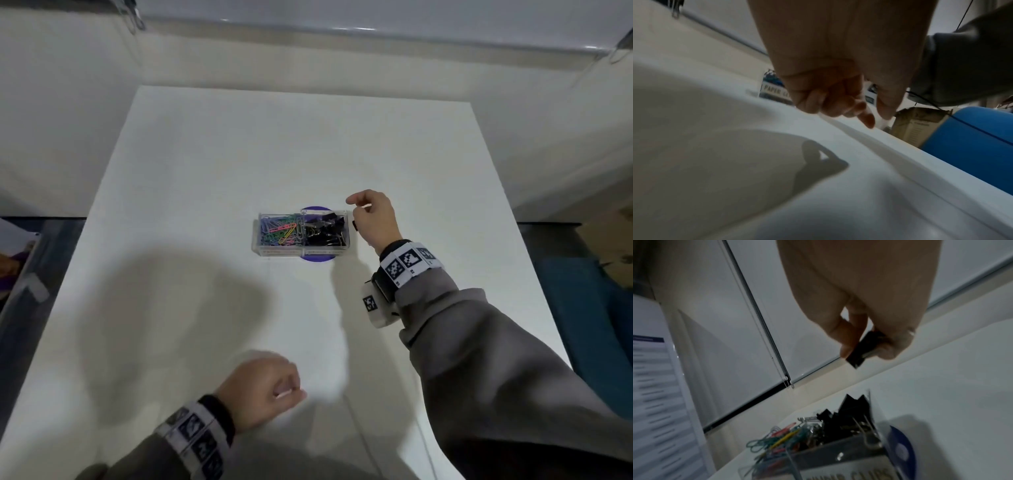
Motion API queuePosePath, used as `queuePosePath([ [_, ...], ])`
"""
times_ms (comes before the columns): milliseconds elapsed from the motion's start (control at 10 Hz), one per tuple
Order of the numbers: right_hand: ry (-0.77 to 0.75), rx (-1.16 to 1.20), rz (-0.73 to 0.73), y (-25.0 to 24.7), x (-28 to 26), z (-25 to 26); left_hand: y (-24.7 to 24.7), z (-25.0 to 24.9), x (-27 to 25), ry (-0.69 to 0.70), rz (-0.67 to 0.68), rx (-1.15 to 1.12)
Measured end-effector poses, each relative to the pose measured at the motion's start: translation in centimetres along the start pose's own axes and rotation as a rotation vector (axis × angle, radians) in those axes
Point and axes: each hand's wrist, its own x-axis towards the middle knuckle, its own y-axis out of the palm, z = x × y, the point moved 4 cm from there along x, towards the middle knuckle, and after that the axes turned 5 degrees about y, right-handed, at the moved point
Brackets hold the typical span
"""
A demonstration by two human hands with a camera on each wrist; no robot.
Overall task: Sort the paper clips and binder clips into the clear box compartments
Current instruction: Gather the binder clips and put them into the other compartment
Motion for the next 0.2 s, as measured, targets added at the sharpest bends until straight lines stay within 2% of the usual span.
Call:
queuePosePath([
  [100,-0.109,-0.052,0.054,0.9,-0.2,1.7,3.5,1.1,-5.9,-0.085,0.028,0.108],
  [200,-0.233,-0.093,0.104,2.4,-1.0,2.9,7.6,6.9,-12.3,-0.166,0.021,0.249],
])
